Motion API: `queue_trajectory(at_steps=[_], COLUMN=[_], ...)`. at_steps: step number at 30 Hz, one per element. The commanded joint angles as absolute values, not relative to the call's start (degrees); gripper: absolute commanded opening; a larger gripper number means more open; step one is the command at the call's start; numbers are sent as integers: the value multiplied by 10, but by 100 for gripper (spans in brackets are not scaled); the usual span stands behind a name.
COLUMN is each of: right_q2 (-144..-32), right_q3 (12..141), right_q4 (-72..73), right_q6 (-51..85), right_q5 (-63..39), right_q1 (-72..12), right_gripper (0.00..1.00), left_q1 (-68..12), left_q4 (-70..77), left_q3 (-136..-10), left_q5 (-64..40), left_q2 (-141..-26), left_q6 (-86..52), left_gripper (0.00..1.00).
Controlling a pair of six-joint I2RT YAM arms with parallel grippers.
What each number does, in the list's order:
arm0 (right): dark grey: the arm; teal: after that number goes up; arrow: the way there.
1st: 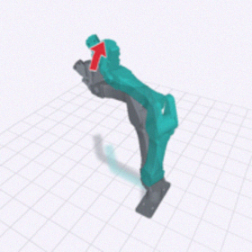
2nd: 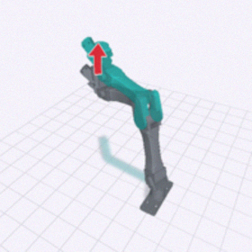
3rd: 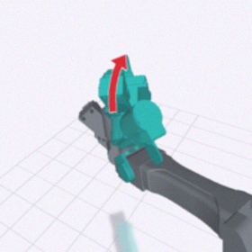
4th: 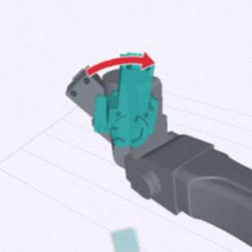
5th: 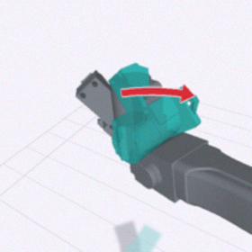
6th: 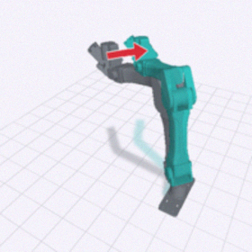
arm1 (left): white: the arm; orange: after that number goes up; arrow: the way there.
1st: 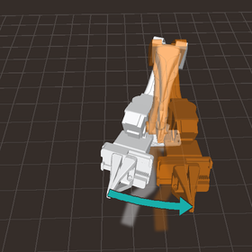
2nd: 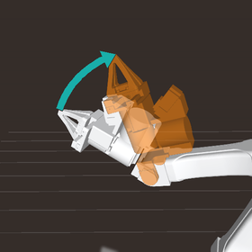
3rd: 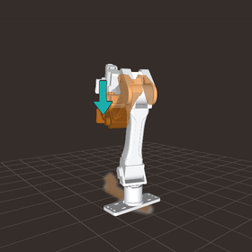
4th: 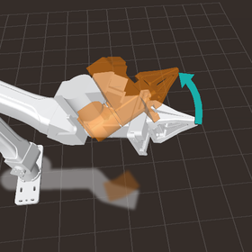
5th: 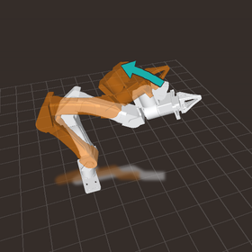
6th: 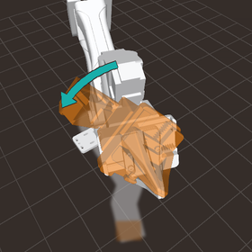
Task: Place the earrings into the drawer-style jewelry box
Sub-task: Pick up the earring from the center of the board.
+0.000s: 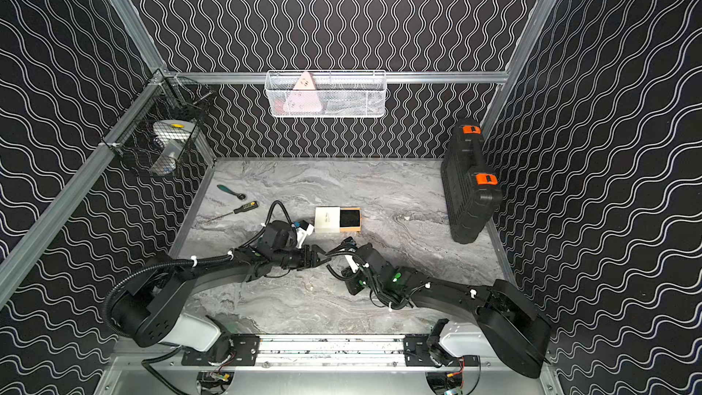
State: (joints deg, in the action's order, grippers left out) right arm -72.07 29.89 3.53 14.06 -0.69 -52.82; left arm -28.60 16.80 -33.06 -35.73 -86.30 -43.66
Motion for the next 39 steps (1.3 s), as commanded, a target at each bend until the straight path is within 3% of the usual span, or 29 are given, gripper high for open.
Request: queue_trajectory(at_steps=[1,10,17,32,39], right_q2=[-711,-698,-685,-683,-679], right_q3=[294,278,272,276,273], right_q4=[75,101,108,103,105], right_q6=[137,142,140,136,136], right_q5=[4,0,-2,-1,3], right_q1=[-526,-521,-520,-520,-519], right_gripper=[8,8,8,8,8], left_q1=[-287,-290,-294,-313,-313], left_q4=[257,371,442,522,543], left_q3=[-325,-308,-304,-299,-291], left_q5=[-422,-471,-498,-509,-505], left_q2=[-873,-908,-946,-982,-988], left_q6=[-502,-579,-625,-660,-670], left_gripper=[65,47,43,22,16])
